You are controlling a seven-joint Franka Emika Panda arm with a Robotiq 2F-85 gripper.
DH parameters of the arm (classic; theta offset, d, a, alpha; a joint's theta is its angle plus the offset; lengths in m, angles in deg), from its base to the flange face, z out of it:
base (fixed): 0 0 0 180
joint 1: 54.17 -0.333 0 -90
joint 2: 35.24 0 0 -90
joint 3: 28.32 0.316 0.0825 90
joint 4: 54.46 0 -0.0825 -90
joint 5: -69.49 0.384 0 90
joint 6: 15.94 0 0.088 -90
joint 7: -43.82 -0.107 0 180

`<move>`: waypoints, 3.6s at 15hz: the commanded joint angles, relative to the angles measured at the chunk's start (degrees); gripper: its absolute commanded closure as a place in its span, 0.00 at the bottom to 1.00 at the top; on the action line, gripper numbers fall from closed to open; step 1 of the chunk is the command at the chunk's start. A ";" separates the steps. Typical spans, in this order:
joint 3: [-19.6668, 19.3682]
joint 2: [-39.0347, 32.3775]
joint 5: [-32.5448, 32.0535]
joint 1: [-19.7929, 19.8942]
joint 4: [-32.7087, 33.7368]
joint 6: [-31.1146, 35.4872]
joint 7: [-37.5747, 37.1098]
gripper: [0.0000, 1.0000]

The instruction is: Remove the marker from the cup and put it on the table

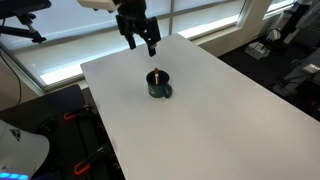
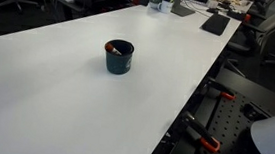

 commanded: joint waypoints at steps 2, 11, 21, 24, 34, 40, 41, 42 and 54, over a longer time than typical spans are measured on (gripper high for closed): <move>-0.29 -8.54 -1.38 -1.05 1.25 13.07 5.64 0.00; -0.17 -12.74 -4.19 -0.95 0.54 22.01 10.67 0.00; -1.55 -21.96 -11.35 0.46 0.49 31.28 13.46 0.25; -1.08 -24.59 -8.49 1.31 1.21 30.61 15.89 0.33; 7.78 -31.09 1.92 10.78 0.62 38.38 33.01 0.38; 12.69 -32.18 2.03 16.16 0.22 39.90 36.23 0.66; 13.45 -32.20 2.12 16.88 0.05 39.94 36.67 0.72; 14.34 -32.31 2.28 17.68 -0.09 40.01 37.25 0.81; 30.70 -22.29 11.15 31.02 -0.53 32.18 35.68 0.95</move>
